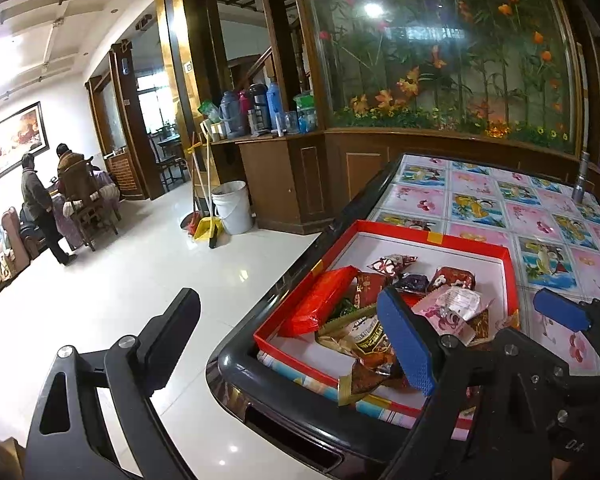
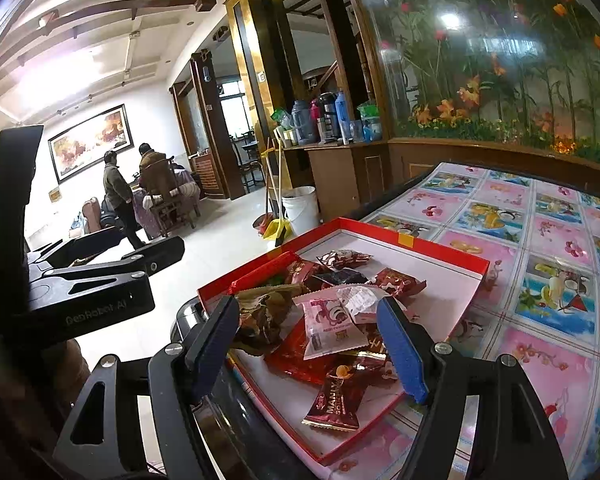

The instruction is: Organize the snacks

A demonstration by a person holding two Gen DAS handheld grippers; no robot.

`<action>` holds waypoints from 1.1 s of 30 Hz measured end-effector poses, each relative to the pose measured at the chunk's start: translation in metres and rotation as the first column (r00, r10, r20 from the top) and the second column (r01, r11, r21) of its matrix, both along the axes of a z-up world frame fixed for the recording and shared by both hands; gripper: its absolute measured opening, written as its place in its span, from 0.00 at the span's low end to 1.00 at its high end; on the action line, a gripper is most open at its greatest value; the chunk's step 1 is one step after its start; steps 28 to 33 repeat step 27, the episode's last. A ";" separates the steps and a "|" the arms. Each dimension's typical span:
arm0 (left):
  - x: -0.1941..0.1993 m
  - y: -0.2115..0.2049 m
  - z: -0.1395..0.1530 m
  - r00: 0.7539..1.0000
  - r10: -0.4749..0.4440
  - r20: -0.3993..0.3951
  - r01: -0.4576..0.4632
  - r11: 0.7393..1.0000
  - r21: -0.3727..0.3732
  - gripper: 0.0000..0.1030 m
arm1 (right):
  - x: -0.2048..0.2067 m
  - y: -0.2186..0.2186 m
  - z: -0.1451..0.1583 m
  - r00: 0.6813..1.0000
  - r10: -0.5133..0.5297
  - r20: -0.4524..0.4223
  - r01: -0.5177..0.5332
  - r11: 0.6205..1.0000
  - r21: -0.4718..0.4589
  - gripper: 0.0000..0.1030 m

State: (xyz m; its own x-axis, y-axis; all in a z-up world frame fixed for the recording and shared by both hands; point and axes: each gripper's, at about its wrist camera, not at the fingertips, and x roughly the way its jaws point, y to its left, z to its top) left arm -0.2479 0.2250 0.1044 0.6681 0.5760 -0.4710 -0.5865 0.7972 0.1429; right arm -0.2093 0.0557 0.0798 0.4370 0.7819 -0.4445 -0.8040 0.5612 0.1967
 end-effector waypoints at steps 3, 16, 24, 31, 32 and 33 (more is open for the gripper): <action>0.003 -0.003 -0.001 1.000 -0.014 0.000 0.014 1.000 0.001 0.88 | 0.003 -0.002 0.001 1.000 -0.007 -0.004 0.007 1.000 0.004 0.71; 0.020 -0.013 -0.003 0.998 -0.058 -0.037 0.058 0.998 -0.007 0.88 | 0.010 -0.006 0.000 1.000 -0.015 -0.015 0.015 1.000 0.012 0.71; 0.023 -0.010 -0.006 0.997 -0.059 -0.045 0.057 0.997 -0.043 0.88 | 0.016 -0.003 -0.001 1.000 -0.009 -0.029 0.009 1.000 0.017 0.71; 0.024 -0.010 -0.006 0.997 -0.056 -0.046 0.054 0.998 -0.039 0.88 | 0.018 0.002 -0.002 0.999 0.000 -0.036 0.001 1.000 0.013 0.71; 0.024 -0.010 -0.006 0.997 -0.056 -0.046 0.054 0.998 -0.039 0.88 | 0.018 0.002 -0.002 0.999 0.000 -0.036 0.001 1.000 0.013 0.71; 0.024 -0.010 -0.006 0.997 -0.056 -0.046 0.054 0.998 -0.039 0.88 | 0.018 0.002 -0.002 0.999 0.000 -0.036 0.001 1.000 0.013 0.71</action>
